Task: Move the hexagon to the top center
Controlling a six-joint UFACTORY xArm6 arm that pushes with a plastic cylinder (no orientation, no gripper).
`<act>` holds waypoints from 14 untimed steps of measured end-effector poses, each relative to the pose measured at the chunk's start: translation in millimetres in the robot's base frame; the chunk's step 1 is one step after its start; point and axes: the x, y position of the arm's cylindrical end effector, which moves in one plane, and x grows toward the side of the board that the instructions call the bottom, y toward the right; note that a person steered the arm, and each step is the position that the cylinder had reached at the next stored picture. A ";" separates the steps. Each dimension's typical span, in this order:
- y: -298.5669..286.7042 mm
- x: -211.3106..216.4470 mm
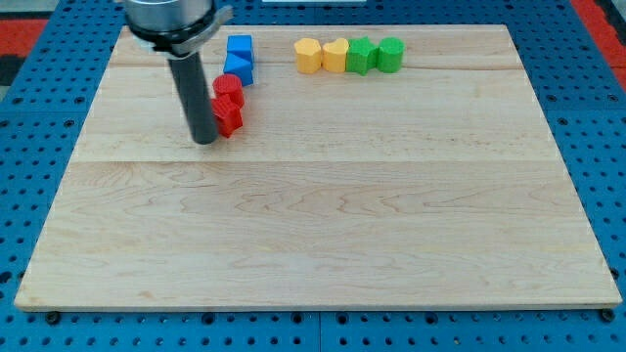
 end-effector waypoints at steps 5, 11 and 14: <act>137.4 -83.5; 135.5 -156.6; 127.0 -171.7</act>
